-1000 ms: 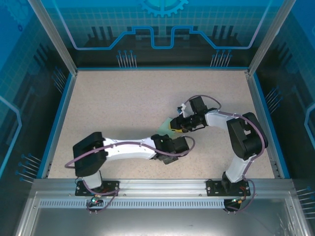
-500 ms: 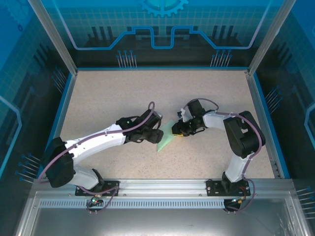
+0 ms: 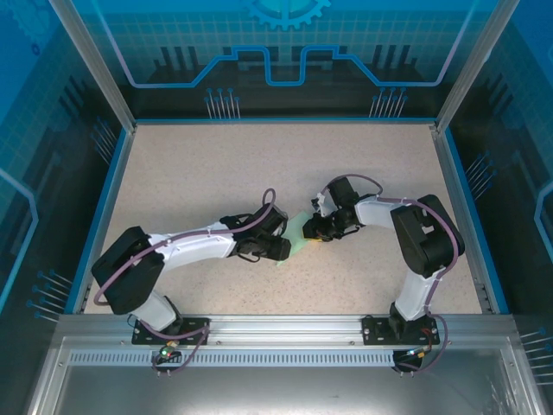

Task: Fold a paper plane with a square sheet of paper (pick it up from the middle)
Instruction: Fold the wing for the fifth time at the center of the table.

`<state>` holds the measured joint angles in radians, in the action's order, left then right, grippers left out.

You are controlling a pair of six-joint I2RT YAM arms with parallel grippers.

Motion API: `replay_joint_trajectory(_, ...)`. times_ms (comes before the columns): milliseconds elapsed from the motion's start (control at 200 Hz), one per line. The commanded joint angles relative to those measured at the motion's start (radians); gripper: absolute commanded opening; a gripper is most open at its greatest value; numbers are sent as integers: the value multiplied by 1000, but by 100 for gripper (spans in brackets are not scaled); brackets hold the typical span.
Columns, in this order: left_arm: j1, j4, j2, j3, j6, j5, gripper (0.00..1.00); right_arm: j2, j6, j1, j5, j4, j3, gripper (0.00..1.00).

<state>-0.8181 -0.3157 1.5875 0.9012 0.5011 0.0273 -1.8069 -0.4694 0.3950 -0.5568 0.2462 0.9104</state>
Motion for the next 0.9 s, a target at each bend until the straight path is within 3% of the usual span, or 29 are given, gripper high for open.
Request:
replay_joint_trajectory(0,0,37,37,-6,22,-26,41,-5,14,19,-5,20,-10,23)
replay_joint_trajectory(545,-30,-10,138,51,-55,24,38,170,-124,4,-156,-162,-97,28)
replay_joint_trajectory(895,-36,27,155,32,-60,28,37,114,-313,33,-206,-336,-192,17)
